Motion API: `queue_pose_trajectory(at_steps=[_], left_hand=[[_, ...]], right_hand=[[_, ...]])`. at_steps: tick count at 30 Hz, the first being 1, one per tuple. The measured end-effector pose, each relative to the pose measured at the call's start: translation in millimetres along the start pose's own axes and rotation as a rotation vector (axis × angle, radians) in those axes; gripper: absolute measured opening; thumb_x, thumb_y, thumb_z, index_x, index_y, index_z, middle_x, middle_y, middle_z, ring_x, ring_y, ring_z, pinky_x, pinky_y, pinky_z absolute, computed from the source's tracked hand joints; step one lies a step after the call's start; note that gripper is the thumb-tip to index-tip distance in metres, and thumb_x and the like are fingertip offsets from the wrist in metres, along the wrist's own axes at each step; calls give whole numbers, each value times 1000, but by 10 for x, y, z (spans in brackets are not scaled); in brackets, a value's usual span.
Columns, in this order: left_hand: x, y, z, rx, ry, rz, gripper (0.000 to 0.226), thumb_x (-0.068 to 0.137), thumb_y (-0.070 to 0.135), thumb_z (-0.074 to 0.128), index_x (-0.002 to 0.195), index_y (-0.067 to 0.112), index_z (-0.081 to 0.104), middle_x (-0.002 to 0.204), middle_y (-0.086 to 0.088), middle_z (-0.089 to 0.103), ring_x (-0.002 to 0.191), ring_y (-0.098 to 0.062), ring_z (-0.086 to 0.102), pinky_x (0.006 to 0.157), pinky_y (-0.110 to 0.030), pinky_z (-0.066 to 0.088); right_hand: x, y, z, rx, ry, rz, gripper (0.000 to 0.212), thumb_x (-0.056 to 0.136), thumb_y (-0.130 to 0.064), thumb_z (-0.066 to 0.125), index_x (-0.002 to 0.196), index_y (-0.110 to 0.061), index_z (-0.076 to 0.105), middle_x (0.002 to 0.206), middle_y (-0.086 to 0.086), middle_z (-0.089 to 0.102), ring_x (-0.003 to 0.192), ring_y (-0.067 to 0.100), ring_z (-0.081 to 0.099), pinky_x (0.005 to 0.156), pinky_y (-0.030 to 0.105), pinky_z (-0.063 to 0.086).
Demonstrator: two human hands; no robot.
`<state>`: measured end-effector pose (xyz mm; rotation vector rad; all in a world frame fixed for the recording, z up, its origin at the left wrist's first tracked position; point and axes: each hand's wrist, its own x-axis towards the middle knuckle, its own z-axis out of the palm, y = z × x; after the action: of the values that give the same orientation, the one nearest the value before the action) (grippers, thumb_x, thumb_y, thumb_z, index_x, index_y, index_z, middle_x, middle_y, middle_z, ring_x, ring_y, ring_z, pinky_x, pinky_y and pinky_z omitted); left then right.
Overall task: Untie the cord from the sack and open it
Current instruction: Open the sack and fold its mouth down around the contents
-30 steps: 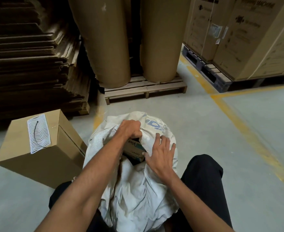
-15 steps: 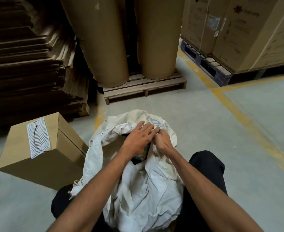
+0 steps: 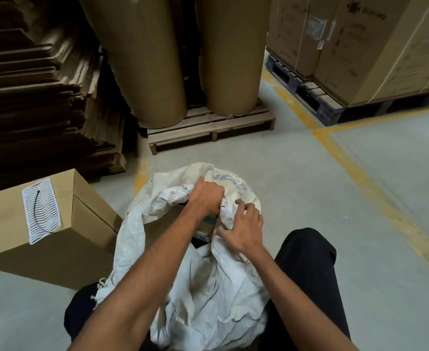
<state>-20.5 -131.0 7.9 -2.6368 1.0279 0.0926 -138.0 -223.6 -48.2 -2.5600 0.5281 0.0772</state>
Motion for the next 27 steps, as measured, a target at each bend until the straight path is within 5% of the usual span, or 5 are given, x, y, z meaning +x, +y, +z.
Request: queue_pose_trajectory(at_steps=[7,11,17,22,27], left_hand=[[29,-58,-234,-115,-371,-29,27,82,38,71,92,20,55,80,4,55,91,-22,60,97,-41,40],[-24,-123,-108,-144,-141,47,45,82,27,72,120,14,52,107,-10,65,107,-31,58,94,-42,44],[-172,175,173,39,224,300,102,65,18,80,154,10,31,150,-13,41,142,-32,37,125,-46,20],[-56,266,150,92,285,268,67,71,16,74,134,14,49,130,-11,55,126,-31,48,117,-48,30],[115,266,66,62,11,170,40,88,40,61,121,18,59,116,-5,67,117,-27,56,103,-48,35]], right_hand=[[-81,1,189,164,34,108,29,78,-22,56,106,-18,55,99,2,63,90,30,63,74,39,51],[30,118,15,446,-13,98,12,67,-30,42,67,-18,46,73,2,57,72,27,54,62,32,36],[305,108,-249,728,-93,342,27,78,-14,44,102,-7,55,86,9,62,76,24,57,59,30,43],[380,94,-433,735,-296,436,19,84,2,48,101,-8,51,77,6,48,70,20,45,62,30,35],[256,151,-335,868,-285,401,16,70,-15,59,86,-11,57,83,7,60,74,21,54,70,48,50]])
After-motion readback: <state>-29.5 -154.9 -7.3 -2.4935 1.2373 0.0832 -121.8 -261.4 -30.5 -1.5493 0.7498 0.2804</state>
